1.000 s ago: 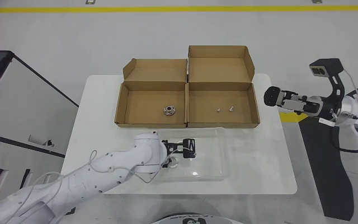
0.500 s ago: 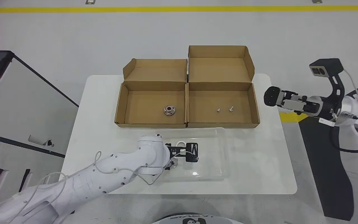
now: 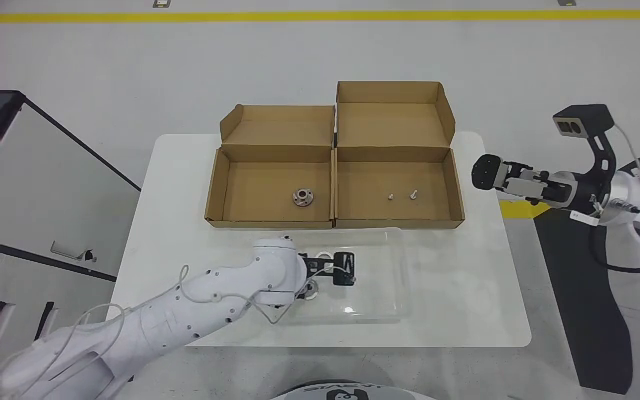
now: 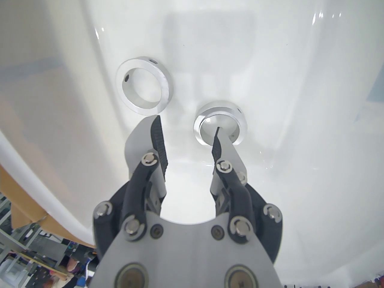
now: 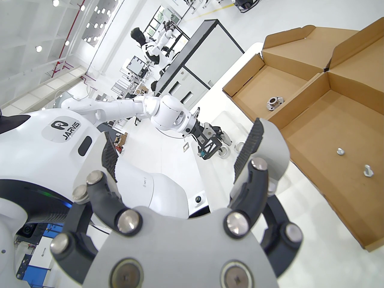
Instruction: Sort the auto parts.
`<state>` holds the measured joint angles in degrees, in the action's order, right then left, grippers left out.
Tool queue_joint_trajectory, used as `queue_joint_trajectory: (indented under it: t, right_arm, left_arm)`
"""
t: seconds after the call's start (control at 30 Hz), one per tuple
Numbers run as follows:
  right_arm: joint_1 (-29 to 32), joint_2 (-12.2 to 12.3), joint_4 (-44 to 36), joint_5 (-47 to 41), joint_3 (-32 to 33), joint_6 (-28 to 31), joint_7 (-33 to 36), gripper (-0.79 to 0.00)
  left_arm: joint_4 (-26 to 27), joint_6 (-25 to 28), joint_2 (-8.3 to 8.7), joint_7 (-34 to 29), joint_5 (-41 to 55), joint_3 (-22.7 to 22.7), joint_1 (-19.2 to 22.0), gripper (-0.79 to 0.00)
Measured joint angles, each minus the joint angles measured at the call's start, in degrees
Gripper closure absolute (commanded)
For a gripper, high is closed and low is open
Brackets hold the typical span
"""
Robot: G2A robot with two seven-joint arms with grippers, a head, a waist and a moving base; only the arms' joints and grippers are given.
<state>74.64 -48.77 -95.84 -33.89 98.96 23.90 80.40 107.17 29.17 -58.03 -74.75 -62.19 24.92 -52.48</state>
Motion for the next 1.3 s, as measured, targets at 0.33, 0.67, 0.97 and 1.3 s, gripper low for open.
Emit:
queue_joint_trajectory:
  t: [0.33, 0.67, 0.97, 1.3]
  right_arm:
    - [0.0, 0.0, 0.0, 0.0, 0.0, 0.0, 0.0, -0.785]
    - [0.0, 0.0, 0.0, 0.0, 0.0, 0.0, 0.0, -0.785]
    - [0.0, 0.0, 0.0, 0.0, 0.0, 0.0, 0.0, -0.785]
    - [0.0, 0.0, 0.0, 0.0, 0.0, 0.0, 0.0, -0.785]
  left_arm:
    - [-0.54, 0.11, 0.05, -0.25, 0.41, -0.55, 0.08, -0.376]
    - [-1.51, 0.4, -0.1, 0.05, 0.33, -1.28, 0.38, -0.348]
    - [-2.14, 0.31, -0.41, -0.05, 0.83, -1.71, 0.73, -0.311]
    - [-2.84, 0.39, -0.73, 0.03, 0.94, -2.05, 1.05, -0.256]
